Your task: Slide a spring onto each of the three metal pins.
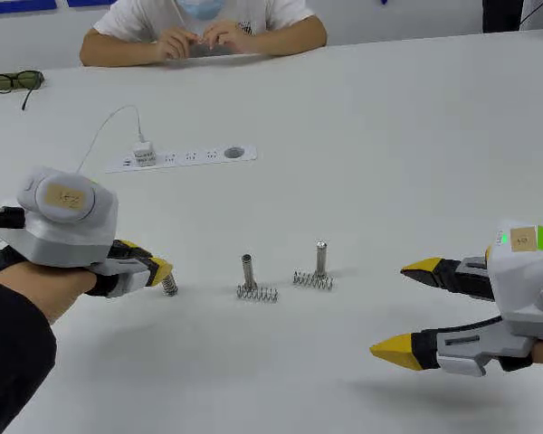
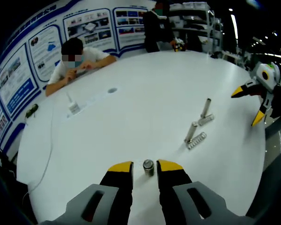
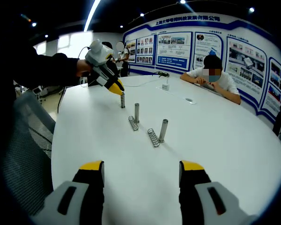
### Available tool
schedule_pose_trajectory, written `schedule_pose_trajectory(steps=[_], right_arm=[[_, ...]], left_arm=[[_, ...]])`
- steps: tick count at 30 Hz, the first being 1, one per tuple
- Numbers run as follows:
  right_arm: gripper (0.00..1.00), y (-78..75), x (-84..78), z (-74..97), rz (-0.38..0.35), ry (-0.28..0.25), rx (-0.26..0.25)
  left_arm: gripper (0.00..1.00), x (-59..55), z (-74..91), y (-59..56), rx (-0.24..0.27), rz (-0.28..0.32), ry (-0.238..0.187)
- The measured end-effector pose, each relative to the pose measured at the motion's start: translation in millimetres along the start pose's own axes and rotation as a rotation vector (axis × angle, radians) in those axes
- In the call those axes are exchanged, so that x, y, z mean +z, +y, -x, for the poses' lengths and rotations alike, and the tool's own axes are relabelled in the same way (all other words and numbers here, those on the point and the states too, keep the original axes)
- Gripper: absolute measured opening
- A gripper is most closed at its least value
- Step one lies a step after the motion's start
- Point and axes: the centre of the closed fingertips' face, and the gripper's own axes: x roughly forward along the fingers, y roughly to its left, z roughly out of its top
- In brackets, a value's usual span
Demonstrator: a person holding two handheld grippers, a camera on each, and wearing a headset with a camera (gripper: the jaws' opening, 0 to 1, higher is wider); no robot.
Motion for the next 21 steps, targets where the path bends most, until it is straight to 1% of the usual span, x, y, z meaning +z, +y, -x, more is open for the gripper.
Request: schedule_pose_trajectory(steps=[4, 7, 9, 16, 21], right_arm=[[0.66, 0.5, 0.1, -0.3, 0.002, 0.001, 0.002], [0.66, 0.8, 0.5, -0.4, 0.003, 0.0, 0.002], [0.66, 1.1, 1.0, -0.4, 0.003, -0.001, 0.003], [0.66, 1.3, 1.7, 0.0, 0.005, -0.004, 0.002], [0.66, 1.0, 2.0, 0.6, 0.006, -0.006, 0.0]], left_arm=[[0.21, 5.5, 6.2, 1.8, 0.006, 0.004, -0.02], [0.21, 12.4, 12.6, 1.2, 0.007, 0.006, -0.041], [0.21, 15.3, 14.9, 0.4, 0.007, 0.0, -0.048], [0.22, 29.1, 21.8, -5.4, 0.005, -0.022, -0.079], [0.22, 37.5, 25.1, -13.4, -0.004, -0.04, -0.096]])
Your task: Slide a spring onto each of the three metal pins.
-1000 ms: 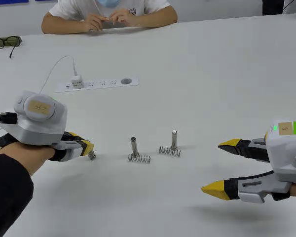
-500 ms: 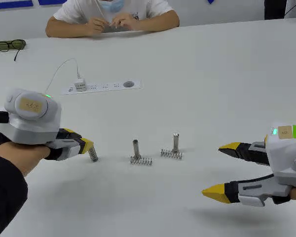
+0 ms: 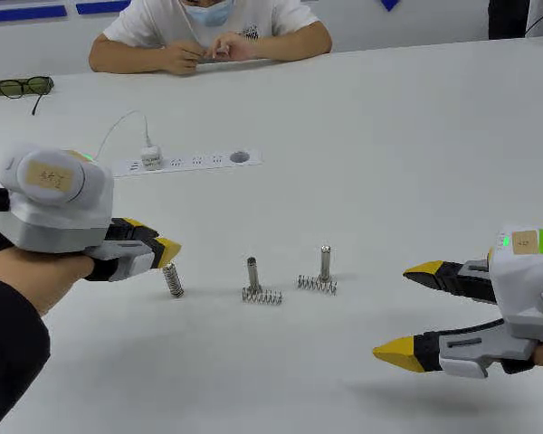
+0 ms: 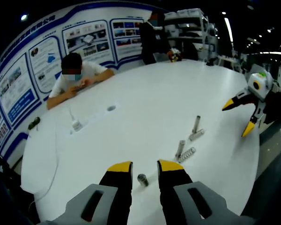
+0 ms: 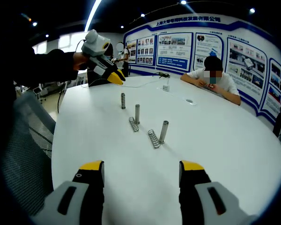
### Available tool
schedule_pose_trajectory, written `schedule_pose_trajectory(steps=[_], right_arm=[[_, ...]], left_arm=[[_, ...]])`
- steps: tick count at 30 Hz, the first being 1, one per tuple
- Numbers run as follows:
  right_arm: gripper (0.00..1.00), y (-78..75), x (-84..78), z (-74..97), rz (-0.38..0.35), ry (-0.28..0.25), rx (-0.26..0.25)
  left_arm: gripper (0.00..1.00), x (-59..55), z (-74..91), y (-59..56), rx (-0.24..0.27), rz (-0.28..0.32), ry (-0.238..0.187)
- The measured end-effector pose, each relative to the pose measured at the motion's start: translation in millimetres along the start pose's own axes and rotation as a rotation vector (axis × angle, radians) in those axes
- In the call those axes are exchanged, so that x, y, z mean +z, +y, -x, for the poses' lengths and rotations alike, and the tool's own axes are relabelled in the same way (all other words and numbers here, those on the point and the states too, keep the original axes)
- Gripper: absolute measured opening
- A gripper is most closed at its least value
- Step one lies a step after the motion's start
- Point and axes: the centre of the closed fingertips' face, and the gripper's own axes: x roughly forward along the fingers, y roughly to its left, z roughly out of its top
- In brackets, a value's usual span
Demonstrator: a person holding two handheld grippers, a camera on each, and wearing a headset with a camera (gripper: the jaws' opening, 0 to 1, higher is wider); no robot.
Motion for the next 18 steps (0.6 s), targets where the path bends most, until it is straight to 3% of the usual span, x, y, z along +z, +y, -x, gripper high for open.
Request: schedule_pose_trajectory(steps=[13, 18], right_arm=[[0.66, -0.4, 0.4, -0.1, 0.001, -0.003, 0.0], [0.66, -0.8, 1.0, 0.1, 0.001, -0.006, -0.001]], left_arm=[[0.21, 7.9, 1.4, -22.4, -0.038, -0.027, -0.015], [0.21, 6.3, -1.1, -36.8, -0.065, -0.041, -0.006]])
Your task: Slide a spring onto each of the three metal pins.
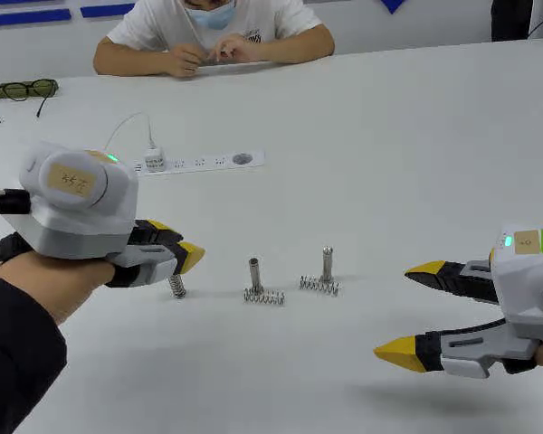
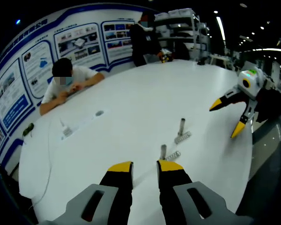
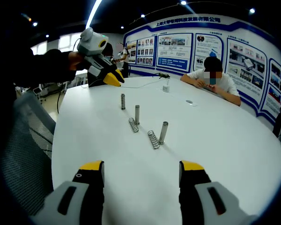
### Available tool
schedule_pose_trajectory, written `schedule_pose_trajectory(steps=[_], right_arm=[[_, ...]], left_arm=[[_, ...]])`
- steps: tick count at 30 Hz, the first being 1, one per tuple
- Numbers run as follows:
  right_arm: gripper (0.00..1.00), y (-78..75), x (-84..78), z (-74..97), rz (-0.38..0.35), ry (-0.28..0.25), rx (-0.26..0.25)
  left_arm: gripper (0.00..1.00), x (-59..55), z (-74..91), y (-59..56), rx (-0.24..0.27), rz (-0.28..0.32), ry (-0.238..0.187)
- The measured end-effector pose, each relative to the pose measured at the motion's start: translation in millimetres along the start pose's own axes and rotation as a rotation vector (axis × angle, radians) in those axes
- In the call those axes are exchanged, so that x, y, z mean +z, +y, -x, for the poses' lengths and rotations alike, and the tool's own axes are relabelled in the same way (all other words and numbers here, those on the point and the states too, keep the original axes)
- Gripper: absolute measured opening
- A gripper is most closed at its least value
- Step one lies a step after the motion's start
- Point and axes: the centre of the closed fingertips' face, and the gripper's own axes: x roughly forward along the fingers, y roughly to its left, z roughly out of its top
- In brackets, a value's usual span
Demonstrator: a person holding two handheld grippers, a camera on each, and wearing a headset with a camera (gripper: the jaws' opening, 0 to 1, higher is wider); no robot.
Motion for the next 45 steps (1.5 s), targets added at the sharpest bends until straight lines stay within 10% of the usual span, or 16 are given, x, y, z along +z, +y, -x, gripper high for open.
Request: schedule_pose_trajectory(steps=[26, 45], right_arm=[[0.66, -0.4, 1.3, 0.7, -0.003, -0.007, 0.0], [0.66, -1.6, 1.6, 1.8, -0.009, -0.01, -0.003]], left_arm=[[0.17, -10.7, -34.3, -71.0, -0.163, -0.102, 0.072], [0.2, -8.9, -63.8, -91.0, -0.221, -0.237, 0.123]])
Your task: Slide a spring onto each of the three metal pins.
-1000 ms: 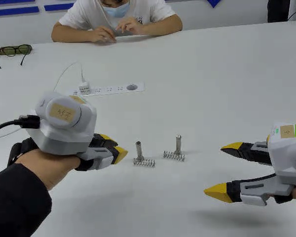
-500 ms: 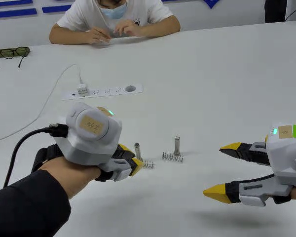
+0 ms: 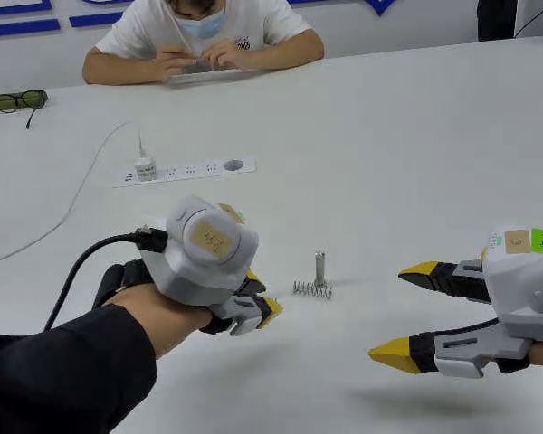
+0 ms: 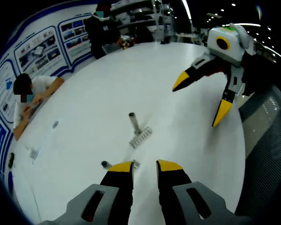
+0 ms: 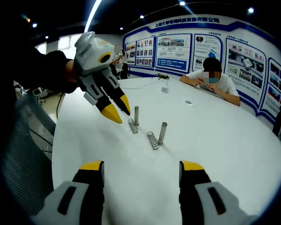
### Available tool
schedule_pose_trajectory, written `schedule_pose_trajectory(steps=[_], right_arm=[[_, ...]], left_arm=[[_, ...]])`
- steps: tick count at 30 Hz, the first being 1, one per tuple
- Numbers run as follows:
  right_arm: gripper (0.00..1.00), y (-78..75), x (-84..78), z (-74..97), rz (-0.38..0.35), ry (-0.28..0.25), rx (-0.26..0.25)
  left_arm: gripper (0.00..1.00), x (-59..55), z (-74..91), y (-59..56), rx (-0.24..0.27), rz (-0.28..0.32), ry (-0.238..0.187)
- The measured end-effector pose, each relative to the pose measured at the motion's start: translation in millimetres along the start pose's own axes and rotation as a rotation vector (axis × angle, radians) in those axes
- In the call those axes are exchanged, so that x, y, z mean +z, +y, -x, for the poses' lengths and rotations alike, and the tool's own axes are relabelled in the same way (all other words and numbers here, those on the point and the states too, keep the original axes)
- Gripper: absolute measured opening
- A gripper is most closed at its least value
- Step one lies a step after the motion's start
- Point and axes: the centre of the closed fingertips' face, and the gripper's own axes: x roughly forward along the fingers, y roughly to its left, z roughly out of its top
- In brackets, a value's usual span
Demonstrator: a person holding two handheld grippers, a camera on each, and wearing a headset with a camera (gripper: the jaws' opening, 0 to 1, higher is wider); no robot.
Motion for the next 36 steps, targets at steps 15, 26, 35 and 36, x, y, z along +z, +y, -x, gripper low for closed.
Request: schedule_pose_trajectory(steps=[15, 26, 35, 36], right_arm=[[0.66, -1.2, -1.2, 0.7, -0.011, -0.001, -0.002], [0.66, -0.8, -1.9, 0.0, -0.017, -0.002, 0.003], [0.66, -1.3, -1.6, -0.3, -0.018, -0.004, 0.003], [0.66, -1.1, -1.7, -0.4, -0.018, -0.004, 0.004]], left_arm=[[0.23, -6.5, -20.2, 3.7, -0.027, -0.042, 0.044], [0.22, -10.1, -29.7, 8.5, -0.017, -0.058, 0.071], [0.21, -19.3, -35.0, 11.3, -0.019, -0.061, 0.106], [0.21, -19.9, -35.1, 11.4, -0.019, -0.06, 0.108]])
